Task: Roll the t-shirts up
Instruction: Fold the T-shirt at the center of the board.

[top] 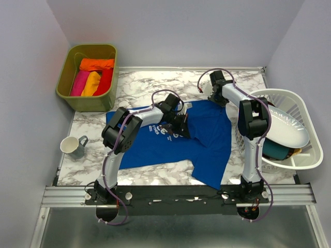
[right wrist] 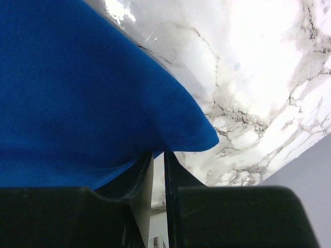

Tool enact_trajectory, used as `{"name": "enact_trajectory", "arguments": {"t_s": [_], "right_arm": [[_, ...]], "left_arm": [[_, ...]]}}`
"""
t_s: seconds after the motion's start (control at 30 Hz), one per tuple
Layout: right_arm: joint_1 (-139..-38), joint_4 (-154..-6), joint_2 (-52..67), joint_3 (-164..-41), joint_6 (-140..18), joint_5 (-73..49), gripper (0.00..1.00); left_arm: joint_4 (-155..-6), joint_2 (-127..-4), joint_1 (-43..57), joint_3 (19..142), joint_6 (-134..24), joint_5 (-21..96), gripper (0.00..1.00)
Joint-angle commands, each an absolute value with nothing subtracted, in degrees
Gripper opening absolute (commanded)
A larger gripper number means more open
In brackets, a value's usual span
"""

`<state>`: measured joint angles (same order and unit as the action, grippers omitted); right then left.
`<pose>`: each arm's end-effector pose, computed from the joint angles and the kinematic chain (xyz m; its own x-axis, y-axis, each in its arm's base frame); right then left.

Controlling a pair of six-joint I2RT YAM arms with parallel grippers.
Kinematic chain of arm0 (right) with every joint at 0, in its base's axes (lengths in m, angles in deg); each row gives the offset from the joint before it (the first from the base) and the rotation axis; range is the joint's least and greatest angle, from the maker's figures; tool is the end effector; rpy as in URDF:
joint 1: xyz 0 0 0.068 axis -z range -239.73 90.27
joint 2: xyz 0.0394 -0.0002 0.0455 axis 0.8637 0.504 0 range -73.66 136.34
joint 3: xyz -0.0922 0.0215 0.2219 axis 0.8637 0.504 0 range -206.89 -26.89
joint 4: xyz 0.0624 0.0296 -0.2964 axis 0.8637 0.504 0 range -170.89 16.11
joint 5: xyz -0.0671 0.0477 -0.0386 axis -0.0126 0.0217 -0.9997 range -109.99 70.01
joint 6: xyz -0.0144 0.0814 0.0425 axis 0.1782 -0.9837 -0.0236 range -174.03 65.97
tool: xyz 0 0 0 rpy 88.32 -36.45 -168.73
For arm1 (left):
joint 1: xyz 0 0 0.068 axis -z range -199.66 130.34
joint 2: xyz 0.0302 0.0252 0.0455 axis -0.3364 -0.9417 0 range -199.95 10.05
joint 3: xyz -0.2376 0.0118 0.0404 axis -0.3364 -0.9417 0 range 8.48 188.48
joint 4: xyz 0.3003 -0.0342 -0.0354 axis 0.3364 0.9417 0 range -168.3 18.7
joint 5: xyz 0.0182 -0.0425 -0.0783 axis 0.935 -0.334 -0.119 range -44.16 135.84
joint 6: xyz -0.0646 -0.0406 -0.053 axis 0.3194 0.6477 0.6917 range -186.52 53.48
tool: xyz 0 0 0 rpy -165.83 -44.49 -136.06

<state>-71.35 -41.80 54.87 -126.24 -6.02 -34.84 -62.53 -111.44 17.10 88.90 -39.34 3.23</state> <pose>0.4981 0.0805 0.0614 -0.5332 -0.8430 -0.0707 -0.7443 0.5072 -0.4345 0.3452 -0.3285 0.0517 -0.9334 0.2775 -0.2275 0.3492 0.5563 -0.7541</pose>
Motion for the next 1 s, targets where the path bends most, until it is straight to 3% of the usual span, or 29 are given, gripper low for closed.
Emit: {"name": "enact_trajectory", "arguments": {"t_s": [0.0,0.53,0.57,0.6,0.63,0.8,0.97], "right_arm": [[-71.16,-39.84,59.40,-127.34,-7.45,-34.76,0.22],[-71.16,-39.14,60.19,-128.05,-5.87,-35.46,0.20],[-71.07,-39.31,60.28,-128.05,-5.69,-35.81,0.20],[-71.07,-39.49,60.28,-127.96,-5.26,-36.51,0.21],[-71.07,-39.93,60.02,-127.61,-5.16,-36.86,0.21],[-71.07,-41.08,55.81,-129.44,-7.09,-36.18,0.22],[-71.07,-32.21,53.25,-138.14,-8.77,-30.64,0.24]], "left_arm": [[-56.51,-106.50,16.56,89.43,-43.58,3.56,0.00],[-49.04,-101.13,14.53,85.03,-49.03,14.55,0.00],[-48.60,-101.65,14.53,85.47,-49.29,14.64,0.07],[-48.16,-102.09,14.53,85.73,-50.16,15.34,0.23],[-47.20,-102.10,14.53,86.00,-50.78,15.78,0.26],[-42.28,-99.21,12.52,89.86,-55.61,20.96,0.30],[-39.63,-97.26,8.74,92.75,-61.66,24.21,0.32]]}}
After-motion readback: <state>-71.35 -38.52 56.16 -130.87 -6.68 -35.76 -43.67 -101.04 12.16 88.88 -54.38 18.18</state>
